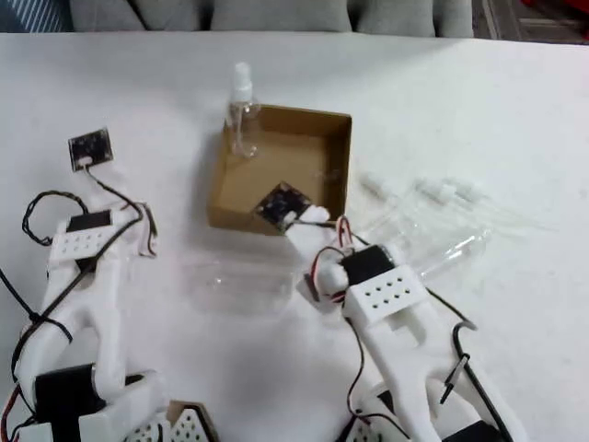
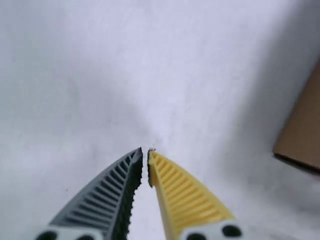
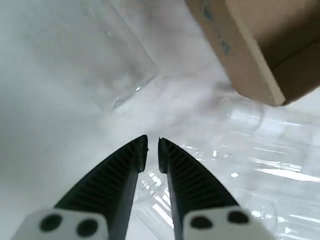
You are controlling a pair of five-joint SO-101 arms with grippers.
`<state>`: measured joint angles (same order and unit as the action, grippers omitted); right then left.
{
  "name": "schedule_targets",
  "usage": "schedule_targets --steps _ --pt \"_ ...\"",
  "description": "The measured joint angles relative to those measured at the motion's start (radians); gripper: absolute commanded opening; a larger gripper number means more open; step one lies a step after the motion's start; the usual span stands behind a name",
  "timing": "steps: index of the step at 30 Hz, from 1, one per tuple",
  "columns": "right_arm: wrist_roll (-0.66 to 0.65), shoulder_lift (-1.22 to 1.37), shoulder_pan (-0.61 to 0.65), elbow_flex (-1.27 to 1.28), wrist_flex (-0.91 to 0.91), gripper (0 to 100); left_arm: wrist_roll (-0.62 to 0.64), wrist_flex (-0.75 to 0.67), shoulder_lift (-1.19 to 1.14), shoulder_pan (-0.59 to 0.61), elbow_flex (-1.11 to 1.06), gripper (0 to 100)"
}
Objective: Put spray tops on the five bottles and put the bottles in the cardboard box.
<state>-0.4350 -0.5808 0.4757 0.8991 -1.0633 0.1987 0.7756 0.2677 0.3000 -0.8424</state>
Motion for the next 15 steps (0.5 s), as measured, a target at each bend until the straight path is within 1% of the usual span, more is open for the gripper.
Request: schedule_targets --steps 4,10,12,15 --pt "0.002 0.052 -0.032 0.003 0.023 1.7 0.000 0.115 0.000 0.000 0.005 2" --pt "0.005 0.292 -0.031 -0.068 0.023 1.7 0.000 0.354 0.054 0.000 0.037 2" --pt "0.005 0.358 -0.029 -0.100 0.023 1.7 -0.008 0.391 0.077 0.000 0.035 2" --pt "0.008 0.413 0.008 -0.129 0.032 1.7 -0.048 0.399 0.101 -0.006 0.008 2"
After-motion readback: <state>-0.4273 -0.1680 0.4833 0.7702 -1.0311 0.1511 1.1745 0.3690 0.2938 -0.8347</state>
